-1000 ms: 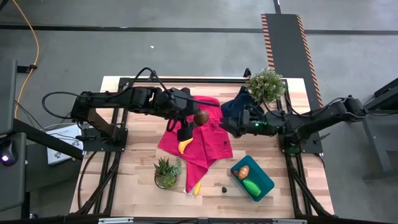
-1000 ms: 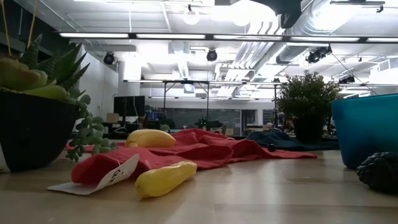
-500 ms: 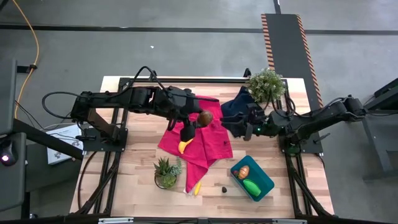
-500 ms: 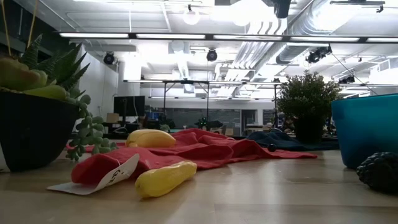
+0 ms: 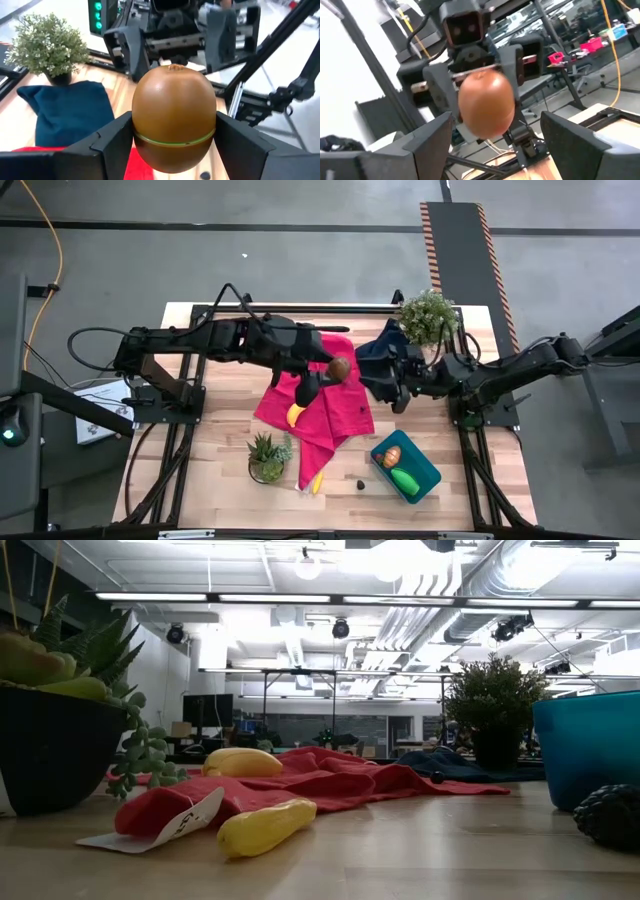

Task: Pick and placing Produce into tupperware
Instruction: Put the kiwi into the blue bin

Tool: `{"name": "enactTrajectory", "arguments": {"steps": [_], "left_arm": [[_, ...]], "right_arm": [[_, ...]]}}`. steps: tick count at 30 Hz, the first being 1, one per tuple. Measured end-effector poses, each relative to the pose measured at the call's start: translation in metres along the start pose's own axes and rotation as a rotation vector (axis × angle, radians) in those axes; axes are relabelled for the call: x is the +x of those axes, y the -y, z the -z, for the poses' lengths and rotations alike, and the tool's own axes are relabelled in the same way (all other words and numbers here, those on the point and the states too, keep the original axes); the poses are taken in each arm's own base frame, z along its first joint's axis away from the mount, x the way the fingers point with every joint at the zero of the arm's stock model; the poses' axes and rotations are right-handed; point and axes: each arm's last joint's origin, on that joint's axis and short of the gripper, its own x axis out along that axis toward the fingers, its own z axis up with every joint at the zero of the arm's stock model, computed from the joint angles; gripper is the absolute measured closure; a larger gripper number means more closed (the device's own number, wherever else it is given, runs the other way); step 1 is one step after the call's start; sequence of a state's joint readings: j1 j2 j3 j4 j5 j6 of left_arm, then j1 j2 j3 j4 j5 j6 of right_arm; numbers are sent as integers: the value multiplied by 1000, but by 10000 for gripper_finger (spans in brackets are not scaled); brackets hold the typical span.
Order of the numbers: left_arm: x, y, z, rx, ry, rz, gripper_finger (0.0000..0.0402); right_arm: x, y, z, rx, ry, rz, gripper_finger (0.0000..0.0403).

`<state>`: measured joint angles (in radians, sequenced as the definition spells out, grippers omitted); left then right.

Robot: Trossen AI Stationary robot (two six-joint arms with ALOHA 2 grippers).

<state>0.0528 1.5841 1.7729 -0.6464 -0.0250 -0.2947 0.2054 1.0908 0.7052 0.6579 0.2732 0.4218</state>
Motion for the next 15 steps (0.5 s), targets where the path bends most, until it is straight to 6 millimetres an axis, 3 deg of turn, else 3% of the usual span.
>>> {"name": "enactTrajectory", "arguments": {"steps": [15], "left_arm": [[7,-2,-4,-32,44,-2,158]], "right_arm": [[0,-3,-4,-37,28,-57,111]]}}
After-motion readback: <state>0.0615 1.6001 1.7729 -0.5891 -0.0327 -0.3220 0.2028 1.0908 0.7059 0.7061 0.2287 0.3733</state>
